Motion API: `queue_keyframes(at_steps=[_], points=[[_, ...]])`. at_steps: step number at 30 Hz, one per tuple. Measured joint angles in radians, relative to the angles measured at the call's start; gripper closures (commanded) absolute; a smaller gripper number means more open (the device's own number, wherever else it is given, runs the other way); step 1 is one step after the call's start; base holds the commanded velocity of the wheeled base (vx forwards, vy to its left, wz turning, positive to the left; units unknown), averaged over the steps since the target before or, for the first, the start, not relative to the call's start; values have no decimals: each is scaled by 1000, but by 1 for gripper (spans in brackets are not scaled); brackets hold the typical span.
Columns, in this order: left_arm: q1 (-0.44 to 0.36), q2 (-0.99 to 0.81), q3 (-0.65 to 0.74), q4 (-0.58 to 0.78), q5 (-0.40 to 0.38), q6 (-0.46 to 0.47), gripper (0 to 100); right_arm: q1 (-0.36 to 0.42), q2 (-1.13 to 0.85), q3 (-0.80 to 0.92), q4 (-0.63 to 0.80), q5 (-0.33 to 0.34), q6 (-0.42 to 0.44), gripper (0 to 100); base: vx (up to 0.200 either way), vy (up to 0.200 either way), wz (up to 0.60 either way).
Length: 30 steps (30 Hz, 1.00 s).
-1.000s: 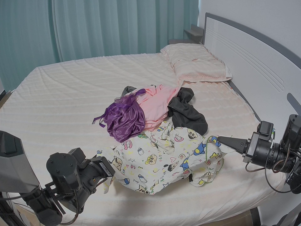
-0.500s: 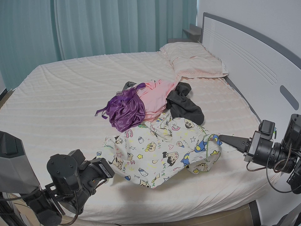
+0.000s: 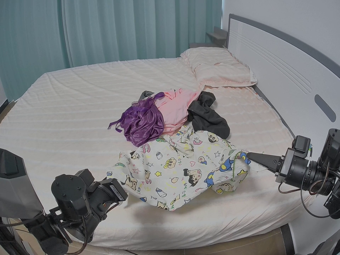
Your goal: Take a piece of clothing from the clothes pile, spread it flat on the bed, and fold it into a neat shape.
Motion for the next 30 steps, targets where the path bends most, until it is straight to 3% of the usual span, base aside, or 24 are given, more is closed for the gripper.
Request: queue_keyframes(at_steps=[30], points=[[-13, -53, -2, 0, 41, 30, 100, 4, -23, -11, -3, -54, 0, 100, 0, 200, 0]])
